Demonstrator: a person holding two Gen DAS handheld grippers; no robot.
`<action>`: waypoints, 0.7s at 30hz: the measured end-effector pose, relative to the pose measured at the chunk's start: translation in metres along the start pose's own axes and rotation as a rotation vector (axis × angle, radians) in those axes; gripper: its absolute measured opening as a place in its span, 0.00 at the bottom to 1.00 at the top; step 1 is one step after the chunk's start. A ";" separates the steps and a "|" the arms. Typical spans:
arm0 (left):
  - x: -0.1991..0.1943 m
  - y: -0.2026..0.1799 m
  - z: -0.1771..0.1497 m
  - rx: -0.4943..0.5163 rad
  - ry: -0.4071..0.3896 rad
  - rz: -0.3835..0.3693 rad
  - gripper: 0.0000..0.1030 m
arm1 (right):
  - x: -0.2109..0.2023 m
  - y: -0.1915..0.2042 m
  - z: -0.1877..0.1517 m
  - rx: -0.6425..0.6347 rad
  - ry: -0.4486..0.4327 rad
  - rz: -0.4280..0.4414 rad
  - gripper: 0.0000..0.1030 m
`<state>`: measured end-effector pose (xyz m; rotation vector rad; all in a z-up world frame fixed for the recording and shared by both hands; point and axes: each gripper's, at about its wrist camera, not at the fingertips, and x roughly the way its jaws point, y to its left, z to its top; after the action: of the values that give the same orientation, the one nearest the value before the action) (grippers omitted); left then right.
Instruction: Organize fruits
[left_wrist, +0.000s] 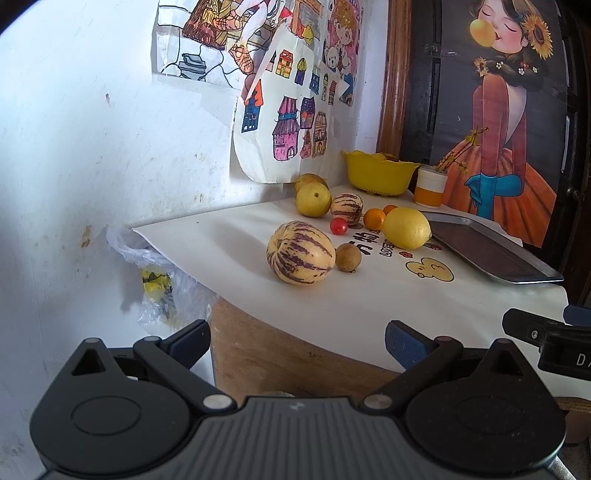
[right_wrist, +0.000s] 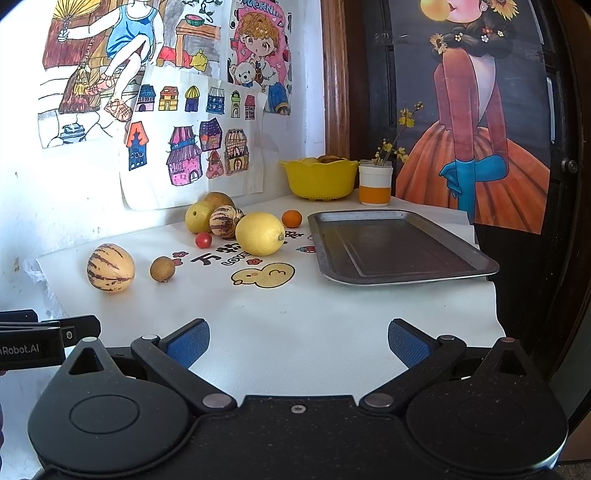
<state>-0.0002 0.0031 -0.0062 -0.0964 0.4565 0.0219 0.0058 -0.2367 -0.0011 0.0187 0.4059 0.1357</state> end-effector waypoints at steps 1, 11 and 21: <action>0.000 0.000 0.000 0.000 0.000 0.000 1.00 | 0.000 0.000 0.000 0.000 0.000 0.001 1.00; -0.001 0.009 0.015 -0.018 -0.129 0.106 1.00 | 0.004 -0.005 0.016 -0.048 -0.045 0.012 1.00; 0.037 0.007 0.029 0.023 -0.089 0.084 1.00 | 0.046 -0.005 0.082 -0.115 0.035 0.232 1.00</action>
<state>0.0457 0.0130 0.0032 -0.0537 0.3717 0.1030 0.0811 -0.2348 0.0559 -0.0500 0.4299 0.3880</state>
